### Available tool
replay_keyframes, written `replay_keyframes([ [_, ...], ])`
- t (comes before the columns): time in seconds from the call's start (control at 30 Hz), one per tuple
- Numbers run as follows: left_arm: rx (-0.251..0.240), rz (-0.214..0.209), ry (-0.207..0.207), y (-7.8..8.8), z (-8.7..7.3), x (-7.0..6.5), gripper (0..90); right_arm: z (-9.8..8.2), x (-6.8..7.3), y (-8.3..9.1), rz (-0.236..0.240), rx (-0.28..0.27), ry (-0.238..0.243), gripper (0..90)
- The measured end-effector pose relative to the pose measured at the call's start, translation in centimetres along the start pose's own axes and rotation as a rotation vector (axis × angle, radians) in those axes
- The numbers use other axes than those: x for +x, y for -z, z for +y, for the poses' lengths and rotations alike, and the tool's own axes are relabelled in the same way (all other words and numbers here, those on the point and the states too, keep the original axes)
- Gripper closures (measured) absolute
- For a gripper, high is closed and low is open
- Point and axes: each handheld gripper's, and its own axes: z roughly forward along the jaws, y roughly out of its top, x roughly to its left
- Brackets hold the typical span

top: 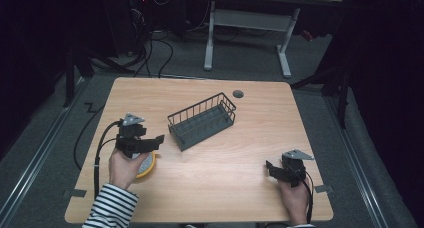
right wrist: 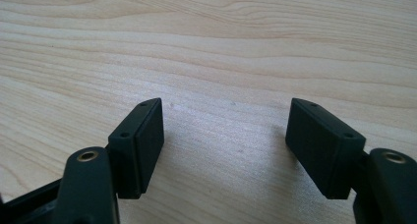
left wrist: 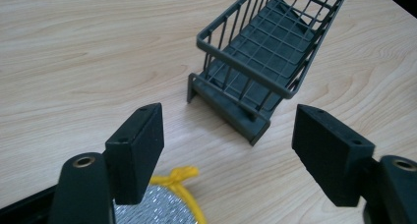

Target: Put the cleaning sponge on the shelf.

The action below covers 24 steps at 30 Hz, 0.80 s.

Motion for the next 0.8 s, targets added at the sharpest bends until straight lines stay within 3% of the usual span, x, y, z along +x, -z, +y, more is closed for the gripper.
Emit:
replay_keyframes([
  [0.37,0.025,0.021,0.013,-3.3,2.4,-0.6,25.8,0.0,0.0,0.0,-0.001,0.002,-0.002,30.6],
  [0.8,0.065,0.045,0.014,-6.3,3.8,-1.1,26.1,0.0,0.0,0.0,0.001,0.0,-0.001,30.6],
])
